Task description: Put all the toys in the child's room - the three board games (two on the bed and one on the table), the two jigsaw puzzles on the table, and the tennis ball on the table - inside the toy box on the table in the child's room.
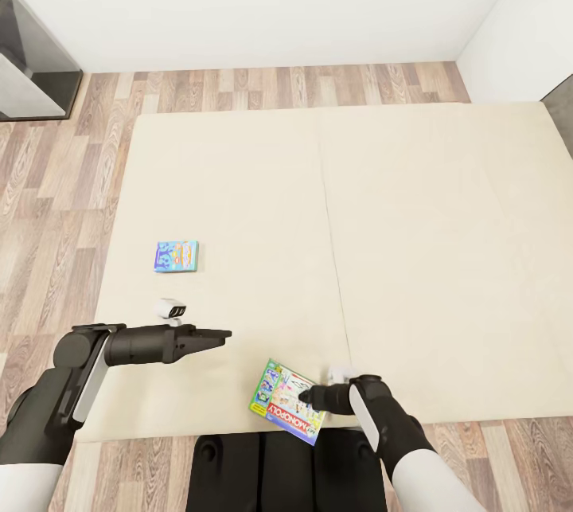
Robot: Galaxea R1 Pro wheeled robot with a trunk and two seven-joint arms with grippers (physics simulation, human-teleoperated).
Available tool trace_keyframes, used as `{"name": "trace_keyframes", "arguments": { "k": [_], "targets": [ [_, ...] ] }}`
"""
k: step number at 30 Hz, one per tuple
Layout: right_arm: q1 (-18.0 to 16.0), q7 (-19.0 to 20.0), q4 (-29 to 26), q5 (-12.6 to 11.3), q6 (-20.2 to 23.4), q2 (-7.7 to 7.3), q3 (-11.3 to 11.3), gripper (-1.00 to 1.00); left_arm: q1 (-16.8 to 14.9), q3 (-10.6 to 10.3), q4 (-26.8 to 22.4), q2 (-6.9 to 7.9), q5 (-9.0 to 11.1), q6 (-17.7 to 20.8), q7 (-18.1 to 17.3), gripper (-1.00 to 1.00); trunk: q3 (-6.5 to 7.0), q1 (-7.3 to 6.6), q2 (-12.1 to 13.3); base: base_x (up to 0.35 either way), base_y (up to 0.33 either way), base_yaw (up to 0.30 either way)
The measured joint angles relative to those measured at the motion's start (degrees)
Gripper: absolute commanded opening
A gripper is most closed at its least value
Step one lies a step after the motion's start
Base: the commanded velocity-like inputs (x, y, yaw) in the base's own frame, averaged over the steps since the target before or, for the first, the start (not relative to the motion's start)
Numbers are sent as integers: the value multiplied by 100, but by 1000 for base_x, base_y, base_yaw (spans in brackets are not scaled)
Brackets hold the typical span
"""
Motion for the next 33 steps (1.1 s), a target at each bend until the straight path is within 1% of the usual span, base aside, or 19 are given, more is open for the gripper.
{"name": "trace_keyframes", "arguments": {
  "k": [5,9,14,25,33],
  "targets": [
    [0,5,28,-8,-30,1,-3,100,4,-2,0,-1,0,0,0,100,0,0,0,0,0,0],
    [-3,4,33,-21,-136,11,-5,100,1,0,0,-1,-1,0,0,100,0,0,0,0,0,0],
    [-4,5,35,-17,-213,63,1,100,5,-1,0,-1,-4,0,0,100,0,0,0,0,0,0],
    [-22,-3,96,-6,-152,70,9,100,3,-2,0,-1,-9,0,0,100,0,0,0,0,0,0],
    [-26,-4,146,-4,-209,70,3,100,1,1,0,-1,-8,0,0,100,0,0,0,0,0,0]
  ]
}}
